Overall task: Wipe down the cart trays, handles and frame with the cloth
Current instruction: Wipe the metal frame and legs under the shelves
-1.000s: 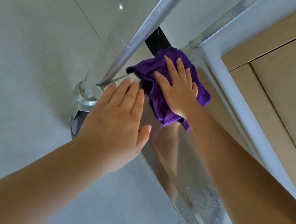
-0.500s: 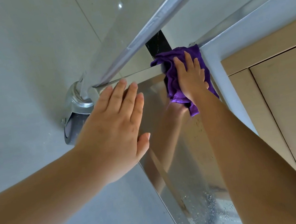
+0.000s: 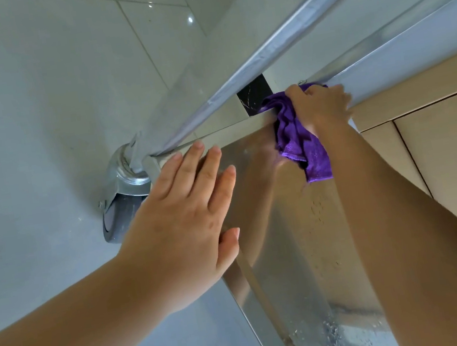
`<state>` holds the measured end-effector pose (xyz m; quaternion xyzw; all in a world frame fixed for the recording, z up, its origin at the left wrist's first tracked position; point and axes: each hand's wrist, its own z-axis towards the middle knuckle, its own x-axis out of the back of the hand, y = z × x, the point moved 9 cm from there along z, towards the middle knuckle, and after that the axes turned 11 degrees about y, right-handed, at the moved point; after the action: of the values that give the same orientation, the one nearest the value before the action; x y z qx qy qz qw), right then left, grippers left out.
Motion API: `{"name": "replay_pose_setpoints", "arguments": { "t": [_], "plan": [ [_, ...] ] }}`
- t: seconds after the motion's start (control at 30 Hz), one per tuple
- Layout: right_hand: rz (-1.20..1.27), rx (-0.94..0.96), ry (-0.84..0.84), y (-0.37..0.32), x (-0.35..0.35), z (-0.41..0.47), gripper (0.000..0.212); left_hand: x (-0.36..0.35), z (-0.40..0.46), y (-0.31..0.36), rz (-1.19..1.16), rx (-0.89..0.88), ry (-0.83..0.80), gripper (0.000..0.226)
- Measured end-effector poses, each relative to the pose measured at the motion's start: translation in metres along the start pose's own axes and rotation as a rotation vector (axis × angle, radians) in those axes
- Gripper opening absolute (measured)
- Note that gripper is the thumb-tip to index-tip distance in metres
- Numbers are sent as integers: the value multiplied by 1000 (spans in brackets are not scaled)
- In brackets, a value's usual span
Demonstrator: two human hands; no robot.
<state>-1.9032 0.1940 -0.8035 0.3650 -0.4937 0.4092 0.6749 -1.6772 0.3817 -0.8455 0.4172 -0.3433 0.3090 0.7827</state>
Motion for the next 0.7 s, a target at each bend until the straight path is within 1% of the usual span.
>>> {"name": "replay_pose_setpoints", "arguments": {
  "t": [0.03,0.07,0.1,0.13,0.17,0.2,0.27,0.33,0.37,0.43,0.57,0.7],
  "plan": [
    [-24,93,145,-8,14,4,49,-1,0,0,-6,-1,-1,67],
    [26,176,258,-13,24,4,43,-1,0,0,-15,4,-4,66],
    [129,198,301,-15,27,2,39,0,-1,-1,-21,14,-5,66],
    [263,168,267,-13,23,1,37,0,-1,-3,-22,22,-3,66],
    [373,123,169,-10,10,1,37,1,0,-4,-20,24,-1,66],
    [421,98,61,-7,-6,1,36,1,0,-4,-15,21,0,66],
    [392,114,-31,-7,-22,0,36,0,2,-3,-12,9,6,65],
    [336,99,-53,-5,-29,8,34,1,1,-1,-13,-1,11,65],
    [284,123,-52,-5,-29,14,33,2,1,-1,-13,-6,14,66],
    [222,130,-124,-10,-32,17,31,2,1,-1,-10,-16,21,66],
    [343,154,-170,-28,-30,2,39,2,2,-3,10,-7,37,67],
    [393,222,-123,-40,-26,-16,31,1,2,-5,2,10,39,71]
  ]
}}
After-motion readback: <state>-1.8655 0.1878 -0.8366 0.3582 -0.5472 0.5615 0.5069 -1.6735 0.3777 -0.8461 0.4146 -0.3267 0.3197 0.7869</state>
